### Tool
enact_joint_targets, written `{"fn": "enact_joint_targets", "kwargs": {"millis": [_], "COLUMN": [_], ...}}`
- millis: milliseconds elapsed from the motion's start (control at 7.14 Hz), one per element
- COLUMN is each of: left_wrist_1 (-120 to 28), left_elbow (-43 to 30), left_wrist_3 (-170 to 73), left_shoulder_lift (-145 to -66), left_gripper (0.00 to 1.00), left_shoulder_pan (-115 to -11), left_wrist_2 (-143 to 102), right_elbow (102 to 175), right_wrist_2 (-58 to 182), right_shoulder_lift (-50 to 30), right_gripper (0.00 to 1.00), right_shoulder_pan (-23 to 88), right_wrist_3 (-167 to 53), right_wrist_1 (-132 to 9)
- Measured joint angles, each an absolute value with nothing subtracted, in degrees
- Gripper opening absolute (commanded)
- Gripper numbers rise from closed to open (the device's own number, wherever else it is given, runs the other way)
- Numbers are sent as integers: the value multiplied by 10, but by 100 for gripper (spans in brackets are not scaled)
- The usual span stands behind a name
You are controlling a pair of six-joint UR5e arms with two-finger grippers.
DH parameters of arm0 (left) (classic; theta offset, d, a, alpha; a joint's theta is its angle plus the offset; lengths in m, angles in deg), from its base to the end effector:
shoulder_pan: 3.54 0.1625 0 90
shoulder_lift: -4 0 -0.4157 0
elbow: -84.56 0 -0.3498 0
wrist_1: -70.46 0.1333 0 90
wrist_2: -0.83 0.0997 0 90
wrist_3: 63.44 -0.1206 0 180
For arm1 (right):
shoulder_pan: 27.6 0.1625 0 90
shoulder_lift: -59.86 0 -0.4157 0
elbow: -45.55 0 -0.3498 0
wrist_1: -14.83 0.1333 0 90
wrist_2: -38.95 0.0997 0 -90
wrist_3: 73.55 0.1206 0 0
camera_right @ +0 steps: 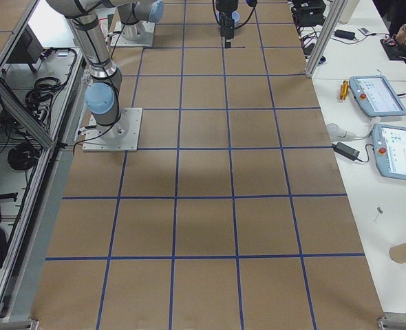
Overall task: Stack green bowl on blue bowl
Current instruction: 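Grasp the mint-green bowl rim with the left gripper near the robot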
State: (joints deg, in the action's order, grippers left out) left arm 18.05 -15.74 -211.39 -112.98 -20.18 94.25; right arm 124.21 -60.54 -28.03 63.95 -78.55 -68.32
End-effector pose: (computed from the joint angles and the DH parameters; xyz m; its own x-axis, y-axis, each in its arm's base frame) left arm 0.5074 -0.2833 0.2012 -0.2664 0.9627 0.0477 0.9636 0.2649 0.0362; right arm 0.1260 -0.4619 0.5193 -0.9800 -0.1068 0.1677 -0.1129 0.9932 -0.0270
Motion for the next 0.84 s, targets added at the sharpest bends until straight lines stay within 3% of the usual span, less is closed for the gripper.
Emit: {"fn": "enact_joint_targets", "kwargs": {"millis": [840], "left_wrist_1": [178], "left_elbow": [-159], "left_wrist_3": [-2122], "left_shoulder_lift": [-1126], "left_gripper": [0], "left_shoulder_pan": [-202], "left_wrist_2": [964], "right_elbow": [1242], "right_wrist_2": [-605], "right_shoulder_lift": [-280], "right_gripper": [100], "right_shoulder_pan": [640], "right_wrist_3": [-786], "right_wrist_1": [-683]}}
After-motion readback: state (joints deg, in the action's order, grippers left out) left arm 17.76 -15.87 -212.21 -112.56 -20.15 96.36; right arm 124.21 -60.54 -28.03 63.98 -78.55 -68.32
